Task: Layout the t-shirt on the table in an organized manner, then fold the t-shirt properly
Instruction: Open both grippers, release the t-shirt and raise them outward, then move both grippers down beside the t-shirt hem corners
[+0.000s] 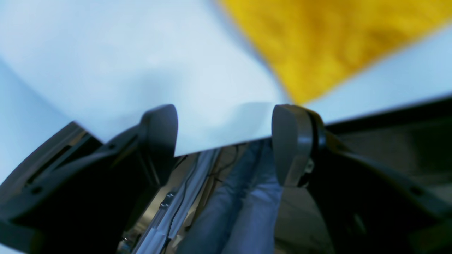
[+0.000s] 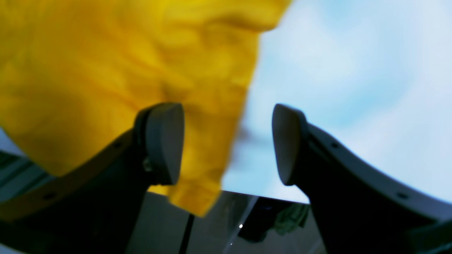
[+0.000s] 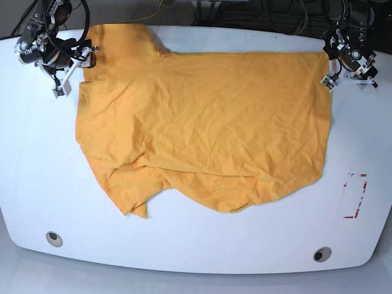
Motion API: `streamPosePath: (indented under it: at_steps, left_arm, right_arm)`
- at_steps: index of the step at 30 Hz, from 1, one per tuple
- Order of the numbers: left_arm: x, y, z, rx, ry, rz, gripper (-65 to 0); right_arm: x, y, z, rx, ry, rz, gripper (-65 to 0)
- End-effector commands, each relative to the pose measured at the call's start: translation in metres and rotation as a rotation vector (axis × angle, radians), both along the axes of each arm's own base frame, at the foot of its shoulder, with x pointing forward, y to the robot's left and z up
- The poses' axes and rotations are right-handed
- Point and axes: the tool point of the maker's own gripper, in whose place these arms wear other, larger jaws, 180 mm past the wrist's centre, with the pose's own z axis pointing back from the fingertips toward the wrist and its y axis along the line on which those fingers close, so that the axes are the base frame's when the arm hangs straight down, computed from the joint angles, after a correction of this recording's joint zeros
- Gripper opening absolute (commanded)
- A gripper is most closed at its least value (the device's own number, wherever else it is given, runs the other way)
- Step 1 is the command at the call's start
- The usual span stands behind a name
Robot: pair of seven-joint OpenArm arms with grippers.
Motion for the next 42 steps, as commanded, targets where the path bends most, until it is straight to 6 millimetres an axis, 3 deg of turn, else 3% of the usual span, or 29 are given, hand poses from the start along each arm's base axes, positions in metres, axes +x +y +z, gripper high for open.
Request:
streamPosePath:
  at_steps: [1, 14, 24, 29, 33, 42]
  left_arm:
    - [0.022, 0.017, 0.023, 0.059, -0.066, -0.006, -25.4]
    - [0.105, 0.032, 0.087, 0.108, -0.311, -0.002, -25.4]
    - [0.157, 0.038, 0.146, 0.128, -0.502, 0.001, -25.6]
    - [0.186, 0.013, 0.162, 0.034, -0.623, -0.011, -25.7]
    - [0.204, -0.006, 0.171, -0.038, -0.700, -0.026, -25.7]
    - [0.234, -0.052, 0.191, -0.200, -0.860, -0.103, -25.7]
  right_arm:
    - [0.024, -0.010, 0.020, -0.036, -0.079, 0.004, -26.7]
    - [0.098, -0.025, 0.072, -0.088, -0.293, 0.014, -26.7]
    - [0.153, -0.041, 0.082, 0.009, -0.372, -0.058, -26.7]
    - [0.190, -0.042, 0.090, 0.094, -0.443, -0.095, -26.7]
    - [0.228, -0.028, 0.097, 0.163, -0.494, -0.074, -26.7]
    - [0.288, -0.009, 0.103, 0.283, -0.553, -0.060, -26.7]
